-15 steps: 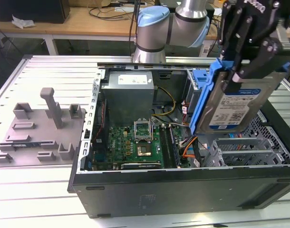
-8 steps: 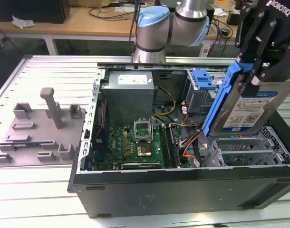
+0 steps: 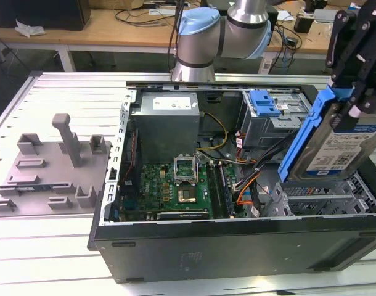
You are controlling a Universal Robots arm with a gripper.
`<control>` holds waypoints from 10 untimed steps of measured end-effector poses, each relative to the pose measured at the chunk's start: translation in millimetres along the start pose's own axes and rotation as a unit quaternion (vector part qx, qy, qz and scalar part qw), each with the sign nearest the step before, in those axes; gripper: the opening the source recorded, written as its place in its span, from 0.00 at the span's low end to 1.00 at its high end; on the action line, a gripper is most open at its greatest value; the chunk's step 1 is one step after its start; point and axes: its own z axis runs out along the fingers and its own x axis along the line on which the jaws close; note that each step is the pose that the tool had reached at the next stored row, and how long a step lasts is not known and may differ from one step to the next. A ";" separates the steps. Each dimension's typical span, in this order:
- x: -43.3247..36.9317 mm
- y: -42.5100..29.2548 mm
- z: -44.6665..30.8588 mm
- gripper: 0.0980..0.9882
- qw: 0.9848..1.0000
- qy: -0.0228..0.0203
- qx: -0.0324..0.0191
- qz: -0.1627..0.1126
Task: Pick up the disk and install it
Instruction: 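Insert the disk into the insertion slot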
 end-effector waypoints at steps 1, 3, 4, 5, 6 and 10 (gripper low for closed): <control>0.2 -2.3 0.3 0.30 1.000 0.000 0.000 0.000; 1.1 -7.3 1.4 0.30 1.000 0.000 0.000 0.001; 1.4 -7.5 1.8 0.30 1.000 0.000 0.000 0.001; 1.5 -7.5 1.9 0.30 1.000 0.000 0.000 0.002; 1.6 -7.5 2.0 0.30 1.000 0.000 0.000 0.002; 1.6 -7.5 2.2 0.30 1.000 0.000 0.000 0.002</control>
